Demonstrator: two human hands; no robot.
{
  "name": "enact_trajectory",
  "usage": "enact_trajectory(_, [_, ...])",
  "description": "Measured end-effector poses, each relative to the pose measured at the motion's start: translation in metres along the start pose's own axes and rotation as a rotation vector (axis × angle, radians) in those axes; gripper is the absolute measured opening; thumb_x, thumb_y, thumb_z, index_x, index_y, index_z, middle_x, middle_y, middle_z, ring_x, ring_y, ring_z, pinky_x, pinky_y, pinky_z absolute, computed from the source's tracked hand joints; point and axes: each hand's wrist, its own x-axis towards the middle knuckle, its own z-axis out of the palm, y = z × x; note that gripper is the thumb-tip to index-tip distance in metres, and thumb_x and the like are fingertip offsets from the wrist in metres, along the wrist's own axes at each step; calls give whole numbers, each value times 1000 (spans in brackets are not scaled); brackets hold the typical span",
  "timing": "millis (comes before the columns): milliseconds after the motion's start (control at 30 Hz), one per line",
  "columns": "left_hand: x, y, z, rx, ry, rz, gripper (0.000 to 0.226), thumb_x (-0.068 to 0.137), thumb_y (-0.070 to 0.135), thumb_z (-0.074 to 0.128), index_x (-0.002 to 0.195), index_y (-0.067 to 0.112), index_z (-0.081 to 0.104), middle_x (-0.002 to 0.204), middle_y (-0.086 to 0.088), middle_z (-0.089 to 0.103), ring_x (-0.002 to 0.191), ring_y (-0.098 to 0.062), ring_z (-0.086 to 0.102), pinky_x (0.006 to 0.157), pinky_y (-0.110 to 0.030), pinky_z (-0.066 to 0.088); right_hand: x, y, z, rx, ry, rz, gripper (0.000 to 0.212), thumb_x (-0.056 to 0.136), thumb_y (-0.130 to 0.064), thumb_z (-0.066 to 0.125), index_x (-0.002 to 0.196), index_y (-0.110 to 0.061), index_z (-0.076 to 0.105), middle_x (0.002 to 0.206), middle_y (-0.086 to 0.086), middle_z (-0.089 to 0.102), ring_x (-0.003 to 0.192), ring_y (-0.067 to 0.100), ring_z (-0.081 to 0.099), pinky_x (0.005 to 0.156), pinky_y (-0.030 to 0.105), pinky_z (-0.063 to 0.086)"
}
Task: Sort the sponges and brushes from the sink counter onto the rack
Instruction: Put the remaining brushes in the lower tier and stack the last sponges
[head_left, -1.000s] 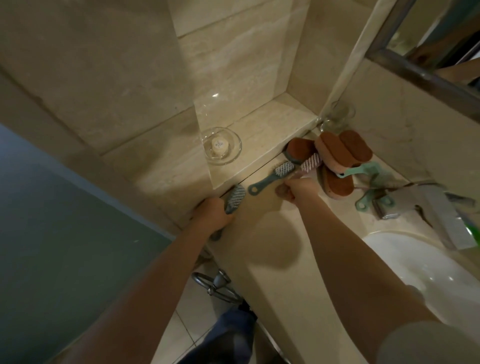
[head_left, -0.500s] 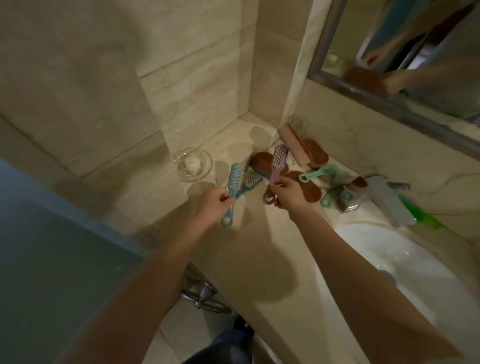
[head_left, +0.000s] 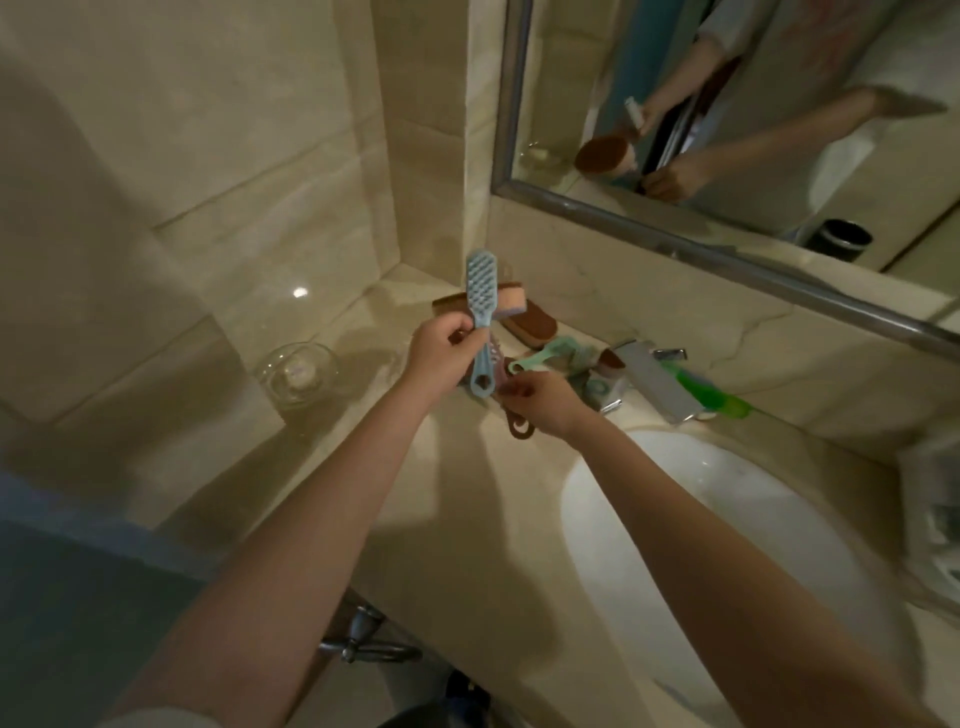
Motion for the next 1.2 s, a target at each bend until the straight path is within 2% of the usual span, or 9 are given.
enact_trajectory(100, [1, -10, 21, 108, -85, -74, 36, 86, 19, 62, 57, 20, 41, 59, 2, 47, 57, -11, 46, 52, -24, 35, -10, 11, 1, -168, -15, -12, 27, 92, -26, 55, 98, -3, 68, 97, 14, 69, 94, 29, 62, 81, 36, 48])
enact_trajectory(200, [2, -18, 30, 125, -96, -163, 37, 89, 20, 57, 56, 20, 39, 58, 3, 45, 60, -15, 47, 54, -26, 35, -22, 21, 1, -316, -21, 37, 32, 95, -35, 48, 111, -14, 66, 103, 11, 68, 97, 30, 61, 82, 39, 51])
enact_trajectory(367, [1, -23, 33, 148, -96, -224, 36, 91, 22, 54, 59, 16, 40, 61, 0, 47, 59, -13, 47, 51, -25, 33, -38, 36, -3, -326, 8, 64, 29, 97, -30, 46, 115, -17, 64, 104, 9, 66, 98, 27, 61, 75, 31, 44])
enact_trajectory(467, [-6, -22, 41, 84, -84, -240, 26, 92, 23, 54, 69, 12, 47, 71, -5, 55, 69, -16, 53, 60, -28, 39, -43, 48, -7, -225, 36, 142, 22, 94, -24, 51, 108, -15, 65, 91, 3, 61, 92, 24, 59, 70, 27, 39])
enact_trajectory(533, [-11, -18, 50, 40, -80, -199, 22, 91, 22, 55, 72, 11, 49, 75, -6, 56, 71, -16, 55, 61, -27, 41, -49, 58, -14, -147, 113, 177, 19, 93, -22, 54, 105, -15, 66, 93, 5, 66, 90, 25, 60, 69, 27, 41])
enact_trajectory(700, [-35, 11, 88, -60, -152, -78, 13, 88, 18, 60, 81, 9, 58, 72, 3, 57, 66, -7, 54, 58, -20, 42, -85, 85, -43, 217, 309, 241, 7, 92, -17, 58, 92, -12, 62, 81, 6, 66, 55, 16, 56, 53, 26, 48])
enact_trajectory(833, [-57, 41, 131, -160, -260, -58, 11, 88, 18, 61, 81, 10, 59, 66, 1, 56, 59, -11, 52, 58, -26, 42, -125, 107, -71, 386, 455, 221, 5, 94, -12, 55, 91, -13, 59, 76, 2, 62, 55, 13, 55, 48, 16, 45])
enact_trajectory(967, [-82, 74, 179, -164, -403, 3, 13, 90, 14, 58, 78, 10, 57, 57, -5, 54, 40, -1, 50, 50, -11, 42, -171, 137, -95, 485, 586, 238, 9, 96, -10, 51, 91, -10, 58, 73, -4, 63, 48, 3, 58, 48, 12, 43])
enact_trajectory(1200, [-133, 115, 262, -148, -559, 50, 11, 90, 11, 57, 82, 4, 56, 63, -4, 60, 41, 2, 56, 48, -6, 40, -252, 200, -130, 579, 746, 254, 21, 96, -5, 50, 79, -14, 56, 73, 2, 62, 49, -5, 59, 48, 9, 43])
